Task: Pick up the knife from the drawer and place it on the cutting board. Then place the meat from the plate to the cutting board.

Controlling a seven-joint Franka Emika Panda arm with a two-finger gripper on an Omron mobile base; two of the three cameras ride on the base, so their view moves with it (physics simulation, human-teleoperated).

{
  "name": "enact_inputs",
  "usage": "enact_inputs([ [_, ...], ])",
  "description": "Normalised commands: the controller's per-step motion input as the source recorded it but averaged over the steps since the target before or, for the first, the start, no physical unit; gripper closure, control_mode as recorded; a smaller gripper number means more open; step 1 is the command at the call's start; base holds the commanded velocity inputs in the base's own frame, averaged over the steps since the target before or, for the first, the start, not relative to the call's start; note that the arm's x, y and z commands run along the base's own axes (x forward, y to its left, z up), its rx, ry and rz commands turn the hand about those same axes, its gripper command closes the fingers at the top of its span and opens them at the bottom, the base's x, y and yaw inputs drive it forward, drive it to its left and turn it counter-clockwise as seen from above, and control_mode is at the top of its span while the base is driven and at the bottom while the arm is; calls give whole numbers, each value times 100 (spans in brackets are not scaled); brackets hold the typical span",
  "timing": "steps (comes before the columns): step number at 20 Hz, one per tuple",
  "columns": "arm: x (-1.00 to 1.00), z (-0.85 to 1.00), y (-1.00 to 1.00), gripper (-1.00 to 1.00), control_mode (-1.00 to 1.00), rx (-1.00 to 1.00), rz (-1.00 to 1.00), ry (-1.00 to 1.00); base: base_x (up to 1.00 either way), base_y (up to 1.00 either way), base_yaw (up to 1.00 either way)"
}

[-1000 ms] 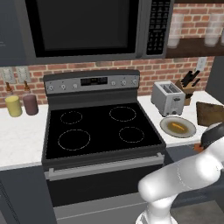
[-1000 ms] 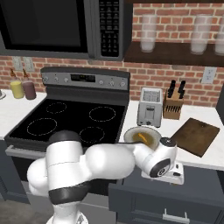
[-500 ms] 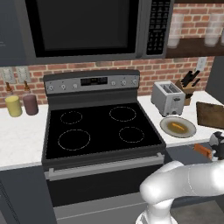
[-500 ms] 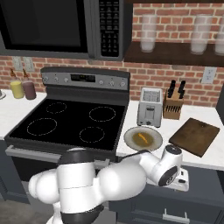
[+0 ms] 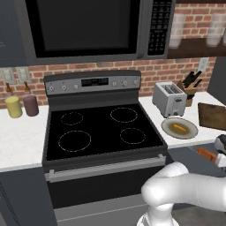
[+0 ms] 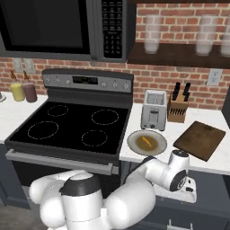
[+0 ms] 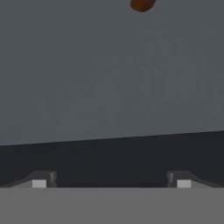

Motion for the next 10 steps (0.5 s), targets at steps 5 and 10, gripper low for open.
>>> enact_inputs([
  [5, -47, -16, 0, -100, -100, 0, 0, 21, 0, 0, 0],
  [10, -74, -24, 0, -100, -100, 0, 0, 16, 0, 0, 0],
])
